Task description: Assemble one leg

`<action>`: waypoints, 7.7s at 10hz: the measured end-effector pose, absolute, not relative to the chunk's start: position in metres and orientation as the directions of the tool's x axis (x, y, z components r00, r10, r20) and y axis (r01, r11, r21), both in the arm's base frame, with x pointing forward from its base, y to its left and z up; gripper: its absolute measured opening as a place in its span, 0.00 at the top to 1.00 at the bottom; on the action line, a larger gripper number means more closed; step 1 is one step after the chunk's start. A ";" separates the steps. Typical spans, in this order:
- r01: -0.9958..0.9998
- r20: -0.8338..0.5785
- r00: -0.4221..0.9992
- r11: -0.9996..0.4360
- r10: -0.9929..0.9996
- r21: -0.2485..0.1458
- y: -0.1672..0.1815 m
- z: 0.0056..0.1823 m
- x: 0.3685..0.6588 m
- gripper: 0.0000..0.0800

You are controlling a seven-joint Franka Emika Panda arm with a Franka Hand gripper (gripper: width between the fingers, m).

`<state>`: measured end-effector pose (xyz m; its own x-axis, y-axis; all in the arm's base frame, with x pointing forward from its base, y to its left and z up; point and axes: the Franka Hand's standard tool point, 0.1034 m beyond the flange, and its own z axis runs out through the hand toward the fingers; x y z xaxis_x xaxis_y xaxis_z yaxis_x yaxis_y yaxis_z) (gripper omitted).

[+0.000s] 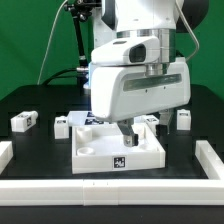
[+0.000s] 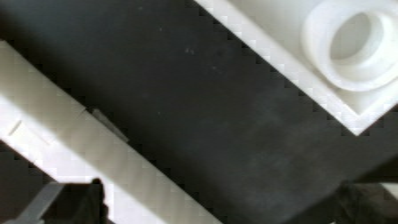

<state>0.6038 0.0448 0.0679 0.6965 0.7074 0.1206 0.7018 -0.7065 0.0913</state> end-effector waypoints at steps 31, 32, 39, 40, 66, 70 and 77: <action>0.999 -0.019 -0.031 0.031 0.999 0.018 0.015 0.051 0.460 0.19; 0.999 -0.019 -0.037 0.037 0.999 0.004 0.016 0.047 0.444 0.19; 0.998 0.006 -0.051 0.051 0.999 -0.019 0.008 0.008 0.419 0.19; 0.999 0.006 -0.050 0.051 0.999 -0.014 0.008 0.010 0.421 0.19; 0.999 0.040 0.031 -0.032 0.999 0.035 0.082 0.010 0.502 0.93; 0.999 0.039 0.032 -0.034 0.999 0.034 0.081 0.010 0.502 0.42; 0.999 0.039 0.039 -0.040 0.998 0.034 0.081 0.011 0.501 0.19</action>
Offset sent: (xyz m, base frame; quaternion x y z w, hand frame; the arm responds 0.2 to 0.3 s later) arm 0.0000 0.0000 0.0000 0.0000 0.0000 0.0000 1.0000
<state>0.5011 0.0805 0.0108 0.0388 0.9985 0.0391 0.9986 -0.0402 0.0338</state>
